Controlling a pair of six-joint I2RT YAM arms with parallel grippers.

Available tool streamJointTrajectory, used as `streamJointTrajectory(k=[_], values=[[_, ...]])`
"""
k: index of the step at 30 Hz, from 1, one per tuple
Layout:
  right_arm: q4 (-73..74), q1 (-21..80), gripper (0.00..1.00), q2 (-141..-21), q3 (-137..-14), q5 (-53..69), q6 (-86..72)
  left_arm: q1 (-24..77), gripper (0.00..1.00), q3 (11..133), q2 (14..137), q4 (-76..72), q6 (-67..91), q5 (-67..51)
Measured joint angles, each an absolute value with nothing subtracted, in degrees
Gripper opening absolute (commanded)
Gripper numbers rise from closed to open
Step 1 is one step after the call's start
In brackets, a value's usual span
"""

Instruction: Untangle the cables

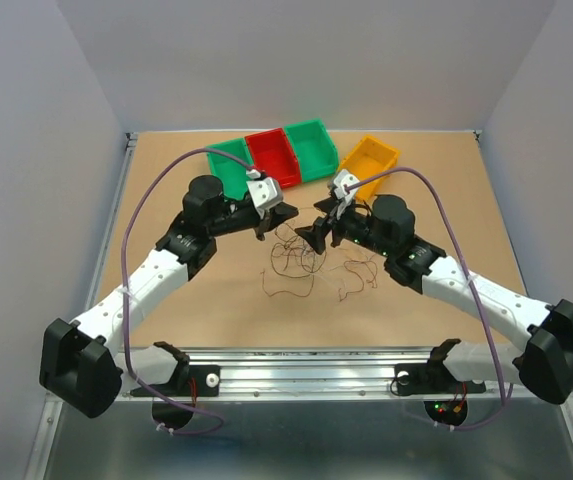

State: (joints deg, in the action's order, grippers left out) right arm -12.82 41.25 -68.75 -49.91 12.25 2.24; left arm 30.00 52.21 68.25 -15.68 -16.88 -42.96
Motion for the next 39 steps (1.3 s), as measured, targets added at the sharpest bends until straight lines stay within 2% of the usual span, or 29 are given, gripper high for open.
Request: streamJointTrajectory(k=[7, 13, 17, 18, 20, 21, 23, 24, 28, 34, 36, 37, 39], values=[[-19.09, 41.25, 0.86, -75.20, -48.16, 21.58, 5.69, 30.00, 0.00, 53.74, 64.25, -13.43, -15.84, -38.57], [-22.33, 41.25, 0.89, -81.28, -48.18, 23.73, 6.52, 29.39, 0.00, 65.95, 64.14, -8.67, -14.41, -28.95], [-25.26, 41.23, 0.78, -86.54, -48.51, 24.27, 7.09, 28.36, 0.00, 77.58, 64.40, -5.98, -14.24, -24.56], [-25.50, 41.25, 0.66, -87.96, -48.84, 24.23, 7.25, 28.32, 0.00, 79.57, 64.60, -5.76, -14.24, -23.92], [-25.71, 41.25, 0.56, -91.15, -49.74, 24.27, 7.29, 28.36, 0.00, 85.34, 65.41, -4.80, -14.26, -21.34], [-25.80, 41.25, 0.46, -92.16, -50.17, 24.36, 7.20, 28.36, 0.00, 88.58, 65.91, -4.80, -14.26, -19.20], [-25.82, 41.23, 0.43, -93.73, -50.85, 24.91, 7.42, 28.38, 0.00, 93.36, 67.09, -4.45, -14.50, -14.74], [-25.82, 41.23, 0.38, -93.78, -50.85, 25.10, 7.20, 28.38, 0.00, 96.03, 68.05, -4.56, -14.66, -12.43], [-26.61, 41.25, 0.35, -93.43, -50.85, 26.39, 7.25, 28.38, 0.00, 105.97, 72.86, -4.69, -16.05, -3.18], [-26.50, 41.25, 0.25, -88.29, -49.84, 26.35, 8.16, 28.38, 0.00, 109.95, 76.62, -4.51, -17.08, 3.46], [-26.09, 41.25, 0.17, -84.93, -48.49, 26.37, 8.67, 28.38, 0.00, 109.95, 77.19, -4.69, -17.96, 5.65], [-25.76, 41.25, 0.07, -83.00, -47.77, 26.37, 8.88, 28.32, 0.00, 109.93, 77.62, -5.23, -18.61, 7.73], [-24.34, 41.25, 0.01, -80.29, -47.40, 26.35, 9.63, 27.55, 0.00, 110.06, 79.09, -6.61, -19.99, 10.98]])
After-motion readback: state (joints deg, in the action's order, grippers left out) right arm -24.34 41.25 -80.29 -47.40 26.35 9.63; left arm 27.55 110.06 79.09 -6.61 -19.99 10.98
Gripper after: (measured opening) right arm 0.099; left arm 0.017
